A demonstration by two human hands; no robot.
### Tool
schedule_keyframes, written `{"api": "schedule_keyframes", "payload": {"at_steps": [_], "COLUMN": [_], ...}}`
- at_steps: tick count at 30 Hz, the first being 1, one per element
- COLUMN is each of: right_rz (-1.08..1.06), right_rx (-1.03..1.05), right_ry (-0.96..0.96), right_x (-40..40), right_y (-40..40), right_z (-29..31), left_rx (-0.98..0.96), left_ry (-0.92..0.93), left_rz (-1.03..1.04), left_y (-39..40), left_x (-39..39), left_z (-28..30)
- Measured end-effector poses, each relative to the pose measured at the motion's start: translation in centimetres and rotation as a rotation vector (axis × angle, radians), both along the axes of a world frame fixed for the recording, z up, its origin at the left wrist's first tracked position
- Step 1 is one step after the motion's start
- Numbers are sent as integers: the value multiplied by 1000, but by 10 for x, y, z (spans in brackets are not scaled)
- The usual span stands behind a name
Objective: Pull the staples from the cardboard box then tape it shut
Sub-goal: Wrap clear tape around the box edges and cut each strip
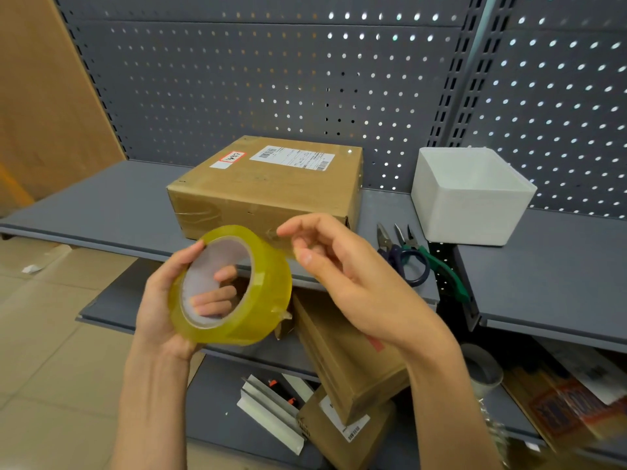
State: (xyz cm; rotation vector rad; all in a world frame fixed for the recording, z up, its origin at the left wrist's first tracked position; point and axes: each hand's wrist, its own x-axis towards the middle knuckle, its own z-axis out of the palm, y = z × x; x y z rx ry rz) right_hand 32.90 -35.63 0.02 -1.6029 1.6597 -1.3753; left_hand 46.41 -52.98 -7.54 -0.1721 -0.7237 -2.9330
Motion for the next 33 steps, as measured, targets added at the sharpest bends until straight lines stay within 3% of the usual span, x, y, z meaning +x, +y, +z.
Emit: {"api": "schedule_keyframes", "payload": {"at_steps": [5,10,13,17,20,23,25,29,30,33], "right_rz": [13,-290,-414,-564,-613,-675,-726,-769,-769,-747], "right_rx": [-34,-193,-275,-384,-433,-448,-460,-465,-464,-451], "right_ry": [-79,-84,-155,-312,-366,-361,-346,-242,-230,-274], "right_x": [-3,0,11,19,18,21,24,24,25,29], "right_y": [-3,-16,-24,-30,-30,-30,-30,-29,-30,-30], "right_z": [-1,-15,-25,-32,-32,-33,-35,-39,-40,-42], "left_rx": [40,18,-135,-80,-121,-489,-857,-1505,-1589,-1505], "left_ry": [-26,-175,-380,-471,-528,-536,-477,-445,-421,-339], "left_rz": [11,110,466,659,927,1345,1412,1249,1168,905], "left_y": [5,15,36,57,71,88,93,92,92,100], "left_x": [3,-5,-14,-25,-34,-39,-39,-32,-31,-30], "left_z": [3,2,13,20,19,19,14,11,12,19]}}
